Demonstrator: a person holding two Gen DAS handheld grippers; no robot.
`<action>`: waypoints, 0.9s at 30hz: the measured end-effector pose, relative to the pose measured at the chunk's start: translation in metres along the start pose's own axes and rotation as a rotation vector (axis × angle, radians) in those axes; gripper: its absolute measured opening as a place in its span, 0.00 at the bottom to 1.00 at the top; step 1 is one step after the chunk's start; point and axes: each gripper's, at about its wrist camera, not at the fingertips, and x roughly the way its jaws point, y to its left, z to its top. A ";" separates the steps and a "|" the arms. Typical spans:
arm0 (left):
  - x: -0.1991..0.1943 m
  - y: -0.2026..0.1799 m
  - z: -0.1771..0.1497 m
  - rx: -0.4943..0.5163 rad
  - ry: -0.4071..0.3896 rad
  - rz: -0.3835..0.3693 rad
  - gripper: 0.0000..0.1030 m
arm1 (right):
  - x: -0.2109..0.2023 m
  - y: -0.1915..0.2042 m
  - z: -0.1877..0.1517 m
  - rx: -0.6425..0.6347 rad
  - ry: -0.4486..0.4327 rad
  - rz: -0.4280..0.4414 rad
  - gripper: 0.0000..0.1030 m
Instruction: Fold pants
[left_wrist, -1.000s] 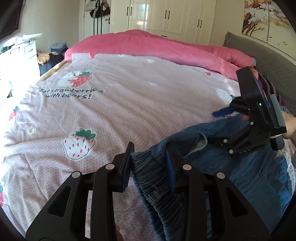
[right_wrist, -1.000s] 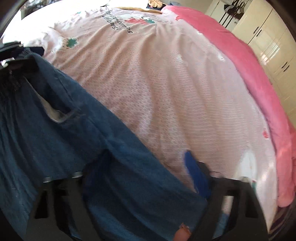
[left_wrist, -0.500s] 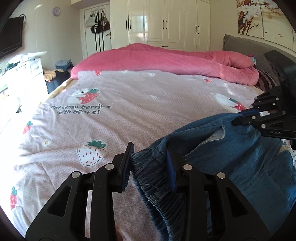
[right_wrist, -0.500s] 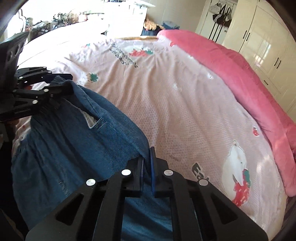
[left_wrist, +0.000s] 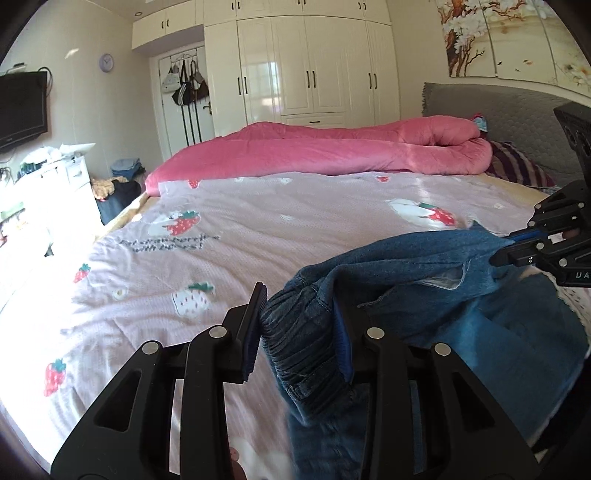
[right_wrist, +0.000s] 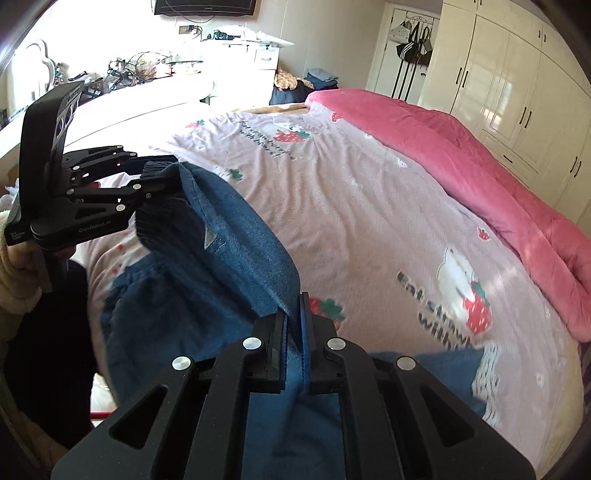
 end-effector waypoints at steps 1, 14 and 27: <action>-0.007 -0.003 -0.007 0.003 0.013 -0.010 0.25 | -0.005 0.006 -0.008 0.005 0.000 0.004 0.05; -0.057 -0.030 -0.067 0.070 0.166 -0.105 0.26 | -0.012 0.096 -0.098 0.022 0.076 0.097 0.05; -0.051 -0.034 -0.093 0.130 0.295 -0.006 0.34 | 0.012 0.107 -0.118 0.053 0.139 0.169 0.11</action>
